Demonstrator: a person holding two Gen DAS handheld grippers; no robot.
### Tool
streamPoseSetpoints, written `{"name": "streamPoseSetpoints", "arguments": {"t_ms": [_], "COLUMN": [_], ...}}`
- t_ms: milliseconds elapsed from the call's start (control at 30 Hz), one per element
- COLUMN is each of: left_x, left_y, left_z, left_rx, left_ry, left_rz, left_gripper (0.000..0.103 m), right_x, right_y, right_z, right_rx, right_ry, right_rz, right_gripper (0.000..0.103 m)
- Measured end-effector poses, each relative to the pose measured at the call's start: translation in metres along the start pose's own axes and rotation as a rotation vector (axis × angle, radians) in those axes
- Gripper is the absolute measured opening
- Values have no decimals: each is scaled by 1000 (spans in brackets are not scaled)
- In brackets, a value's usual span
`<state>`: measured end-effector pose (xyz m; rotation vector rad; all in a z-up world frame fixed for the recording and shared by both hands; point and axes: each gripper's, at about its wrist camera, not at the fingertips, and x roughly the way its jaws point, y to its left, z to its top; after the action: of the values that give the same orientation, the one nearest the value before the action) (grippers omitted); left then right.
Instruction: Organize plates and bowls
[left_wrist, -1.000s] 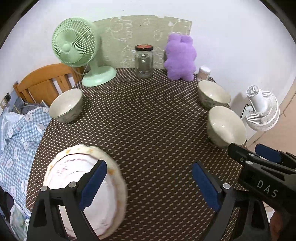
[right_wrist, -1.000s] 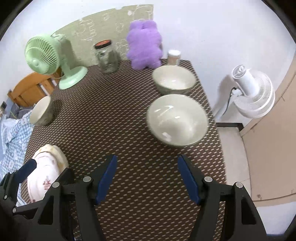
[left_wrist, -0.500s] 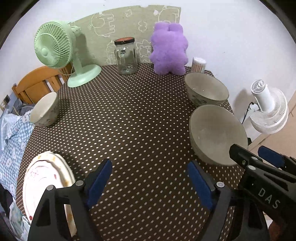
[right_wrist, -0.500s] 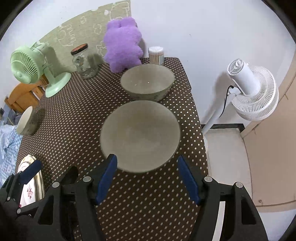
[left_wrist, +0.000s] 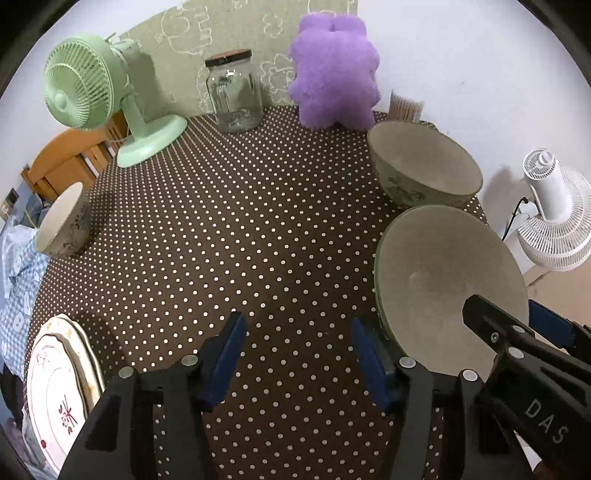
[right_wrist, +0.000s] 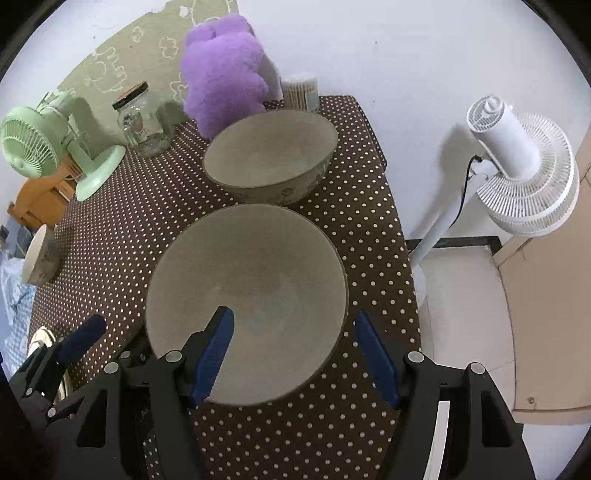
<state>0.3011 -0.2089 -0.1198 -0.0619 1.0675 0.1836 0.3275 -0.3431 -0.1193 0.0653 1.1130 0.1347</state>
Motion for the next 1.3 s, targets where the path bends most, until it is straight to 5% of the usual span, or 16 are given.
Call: {"name": "streamPoseSetpoints", "arguments": {"t_ms": [233, 567, 1300], "left_x": [7, 6, -2], "left_y": [-1, 4, -20], "left_z": [8, 18, 27], "left_rx": [-5, -27, 55], "left_ry": [17, 18, 0], "left_rz": [8, -3, -61], "left_gripper": [56, 59, 63], "right_x": [15, 34, 31], "right_y": [-1, -11, -18], "right_z": [7, 5, 2], "right_rx": [1, 31, 61], "right_ry": [21, 81, 91], "right_rz": [22, 27, 42], "right_gripper": [69, 29, 21]}}
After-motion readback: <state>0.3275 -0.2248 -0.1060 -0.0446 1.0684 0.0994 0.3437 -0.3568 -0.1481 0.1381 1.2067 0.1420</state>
